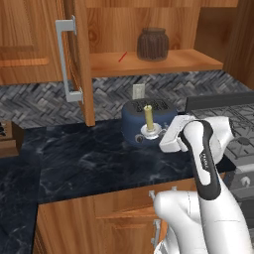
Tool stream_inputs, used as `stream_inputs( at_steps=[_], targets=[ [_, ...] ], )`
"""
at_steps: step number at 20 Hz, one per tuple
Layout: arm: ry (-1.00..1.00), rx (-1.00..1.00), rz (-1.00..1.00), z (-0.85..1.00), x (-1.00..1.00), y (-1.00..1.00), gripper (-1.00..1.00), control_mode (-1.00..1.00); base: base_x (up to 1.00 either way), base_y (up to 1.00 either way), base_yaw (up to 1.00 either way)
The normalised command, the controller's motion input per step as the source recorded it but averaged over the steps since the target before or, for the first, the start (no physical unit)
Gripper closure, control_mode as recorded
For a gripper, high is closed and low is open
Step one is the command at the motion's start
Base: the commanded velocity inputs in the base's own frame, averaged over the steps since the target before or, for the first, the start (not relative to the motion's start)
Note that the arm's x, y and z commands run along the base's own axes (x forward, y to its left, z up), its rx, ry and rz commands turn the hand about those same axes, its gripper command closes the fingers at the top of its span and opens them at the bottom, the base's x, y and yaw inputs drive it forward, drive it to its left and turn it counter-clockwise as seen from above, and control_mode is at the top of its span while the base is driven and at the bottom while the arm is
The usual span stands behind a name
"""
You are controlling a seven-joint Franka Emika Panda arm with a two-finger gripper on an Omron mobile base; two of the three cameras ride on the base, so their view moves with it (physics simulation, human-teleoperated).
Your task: Pick the candle and jar from the dining table and place them in the open cabinet. Close the cabinet after placing the objects.
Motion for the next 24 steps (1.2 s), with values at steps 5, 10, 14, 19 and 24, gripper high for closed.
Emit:
stream_inputs(
  at_steps=[5, 10, 14, 19, 24],
  targets=[
    [0.00, 0.00, -0.05, 0.40, -0.05, 0.00, 1.00, -1.00, 0.00, 0.00, 0.00],
    [0.00, 0.00, -0.02, 0.52, -0.08, -0.06, 1.00, -1.00, 0.00, 0.00, 0.00],
    [0.00, 0.00, 0.00, 0.56, -0.06, -0.04, 1.00, -1.00, 0.00, 0.00, 0.00],
    [-0.01, 0.00, -0.01, 0.61, 0.00, -0.01, 1.00, -1.00, 0.00, 0.00, 0.00],
    [-0.05, 0.01, -0.01, 0.55, 0.00, 0.00, 1.00, -1.00, 0.00, 0.00, 0.00]
  ],
)
